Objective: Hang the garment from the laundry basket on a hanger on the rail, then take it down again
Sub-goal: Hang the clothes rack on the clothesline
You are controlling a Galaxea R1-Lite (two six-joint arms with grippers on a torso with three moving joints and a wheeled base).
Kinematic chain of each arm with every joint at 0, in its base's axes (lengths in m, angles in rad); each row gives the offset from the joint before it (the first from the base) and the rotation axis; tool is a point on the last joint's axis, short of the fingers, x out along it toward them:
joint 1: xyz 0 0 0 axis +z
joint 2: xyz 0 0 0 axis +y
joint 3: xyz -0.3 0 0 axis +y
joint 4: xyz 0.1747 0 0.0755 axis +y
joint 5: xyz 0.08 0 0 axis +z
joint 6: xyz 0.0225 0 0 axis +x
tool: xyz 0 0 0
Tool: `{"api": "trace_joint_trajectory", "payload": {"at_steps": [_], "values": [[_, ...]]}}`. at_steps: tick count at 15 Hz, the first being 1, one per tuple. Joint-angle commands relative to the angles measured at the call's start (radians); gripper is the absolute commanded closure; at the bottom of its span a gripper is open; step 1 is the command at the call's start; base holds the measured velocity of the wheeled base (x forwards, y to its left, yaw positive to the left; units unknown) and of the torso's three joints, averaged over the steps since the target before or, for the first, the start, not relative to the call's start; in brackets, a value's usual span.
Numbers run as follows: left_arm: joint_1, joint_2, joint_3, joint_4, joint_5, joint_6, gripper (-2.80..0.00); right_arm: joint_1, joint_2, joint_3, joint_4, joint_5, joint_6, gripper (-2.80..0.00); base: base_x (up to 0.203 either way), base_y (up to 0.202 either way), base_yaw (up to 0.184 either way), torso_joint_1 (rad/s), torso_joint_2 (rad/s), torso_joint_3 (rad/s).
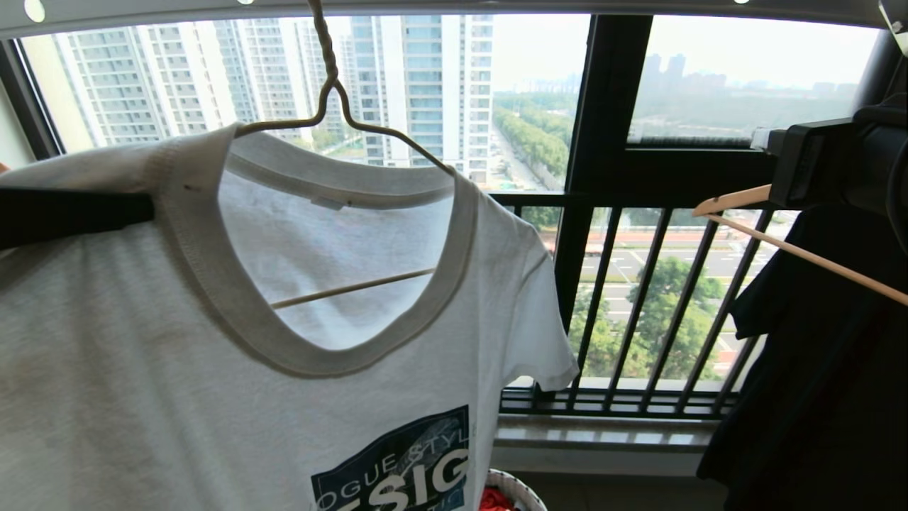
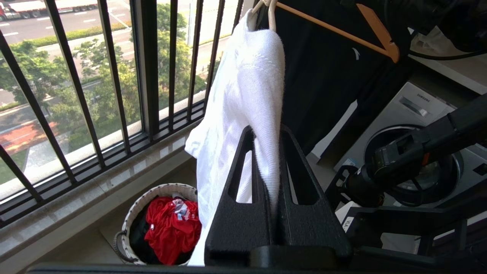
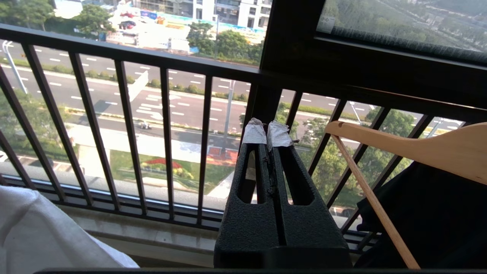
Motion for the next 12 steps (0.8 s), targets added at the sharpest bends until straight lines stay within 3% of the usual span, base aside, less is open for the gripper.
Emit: {"api": "trace_joint_trajectory", "payload": {"at_steps": [1, 5, 9, 10, 12], "values": [[-0.005, 0.002, 0.001, 0.002, -0.035, -0.003, 0.0, 0.0, -0.006, 0.004, -0.003, 0.0, -0.002, 0.0, 0.0, 0.0, 0.0, 0.154, -0.33, -0.183], [-0.009, -0.005, 0.013, 0.003, -0.042, -0.004, 0.0, 0.002, -0.029, 0.015, -0.004, 0.071, -0.004, 0.0, 0.0, 0.0, 0.0, 0.063, -0.13, -0.065], [-0.016, -0.104, 0.083, 0.0, -0.019, -0.008, 0.0, 0.036, -0.049, 0.014, 0.0, 0.063, -0.034, 0.0, 0.0, 0.0, 0.0, 0.0, 0.0, 0.0], [-0.015, -0.119, 0.096, 0.001, 0.03, -0.008, 0.0, 0.042, -0.055, 0.012, 0.0, 0.059, -0.035, 0.0, 0.0, 0.0, 0.0, 0.0, 0.0, 0.0], [-0.014, -0.15, 0.109, 0.006, 0.215, -0.008, 0.0, 0.042, -0.069, 0.022, 0.002, 0.058, -0.05, 0.0, 0.0, 0.0, 0.0, 0.0, 0.0, 0.0]]}}
